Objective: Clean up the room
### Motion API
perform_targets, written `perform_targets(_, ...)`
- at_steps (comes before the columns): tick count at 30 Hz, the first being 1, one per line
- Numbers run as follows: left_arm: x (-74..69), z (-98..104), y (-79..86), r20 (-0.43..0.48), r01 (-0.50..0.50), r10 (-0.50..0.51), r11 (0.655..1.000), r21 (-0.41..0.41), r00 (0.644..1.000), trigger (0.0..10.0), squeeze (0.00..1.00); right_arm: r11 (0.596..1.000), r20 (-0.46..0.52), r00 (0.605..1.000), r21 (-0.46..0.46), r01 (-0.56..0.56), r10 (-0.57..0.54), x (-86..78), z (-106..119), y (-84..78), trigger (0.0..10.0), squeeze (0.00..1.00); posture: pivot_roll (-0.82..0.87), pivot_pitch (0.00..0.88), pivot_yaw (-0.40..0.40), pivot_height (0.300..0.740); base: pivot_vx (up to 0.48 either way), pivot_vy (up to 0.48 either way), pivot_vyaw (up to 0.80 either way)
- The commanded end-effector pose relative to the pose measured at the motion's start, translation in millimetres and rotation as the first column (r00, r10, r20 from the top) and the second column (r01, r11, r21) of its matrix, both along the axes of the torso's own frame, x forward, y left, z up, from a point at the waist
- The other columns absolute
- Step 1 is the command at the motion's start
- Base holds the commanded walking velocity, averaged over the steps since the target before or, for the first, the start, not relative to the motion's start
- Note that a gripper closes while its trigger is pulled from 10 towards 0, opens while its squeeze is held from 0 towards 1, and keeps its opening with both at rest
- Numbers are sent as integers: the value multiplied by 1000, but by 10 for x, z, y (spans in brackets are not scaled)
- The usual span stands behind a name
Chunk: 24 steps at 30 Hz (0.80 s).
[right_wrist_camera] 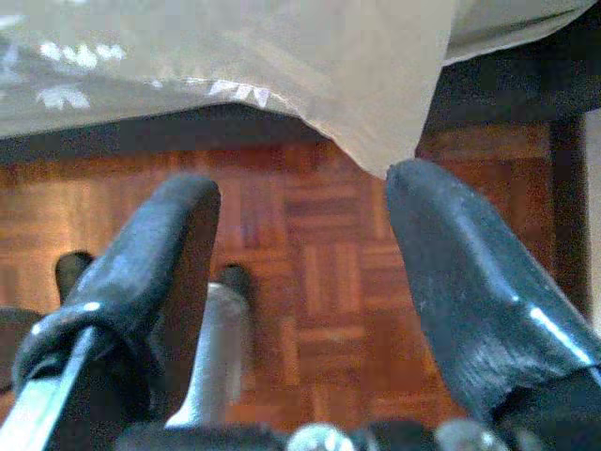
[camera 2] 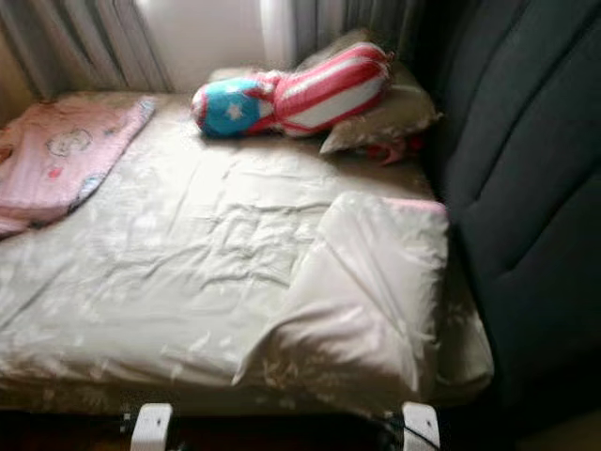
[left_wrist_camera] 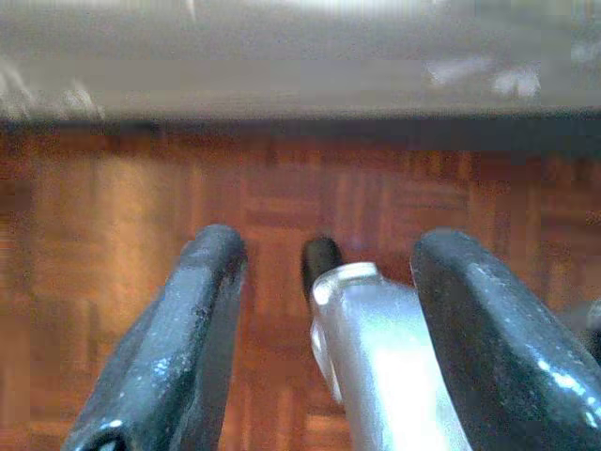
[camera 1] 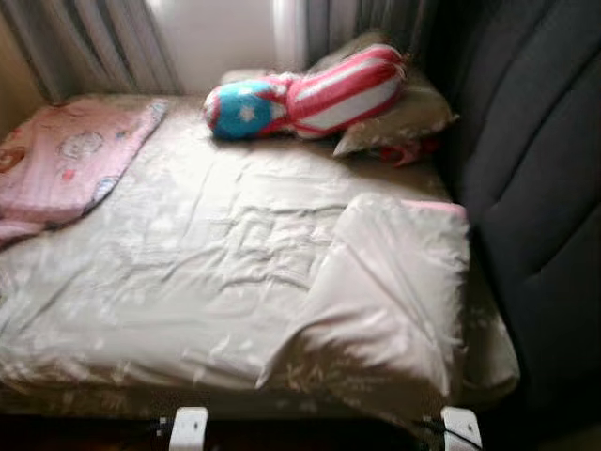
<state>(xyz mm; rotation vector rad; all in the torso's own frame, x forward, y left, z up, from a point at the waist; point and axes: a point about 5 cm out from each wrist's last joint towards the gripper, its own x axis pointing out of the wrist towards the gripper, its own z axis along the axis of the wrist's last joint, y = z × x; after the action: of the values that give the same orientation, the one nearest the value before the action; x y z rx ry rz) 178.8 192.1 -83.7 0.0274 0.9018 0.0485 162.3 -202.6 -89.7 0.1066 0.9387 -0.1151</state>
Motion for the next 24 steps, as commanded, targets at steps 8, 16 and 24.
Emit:
perform_targets(8,-5,-10,-39,-8,5,-5,1000,-13,1000,10000,0,1000,0,1000,-18,13,-13,-23,2,-60,10000,0,-38,62,-41,733,297,0,0)
perform_targets(16,-2,-7,-36,-5,2,-2,1000,-13,1000,10000,0,1000,28,999,-4,22,-21,-7,14,-55,10000,0,-37,63,-40,733,66,0,0)
perform_targets(24,173,93,-50,85,21,-19,1000,-21,996,10000,0,997,104,992,21,71,-73,24,49,-59,10000,0,-38,70,-40,733,0,0,0)
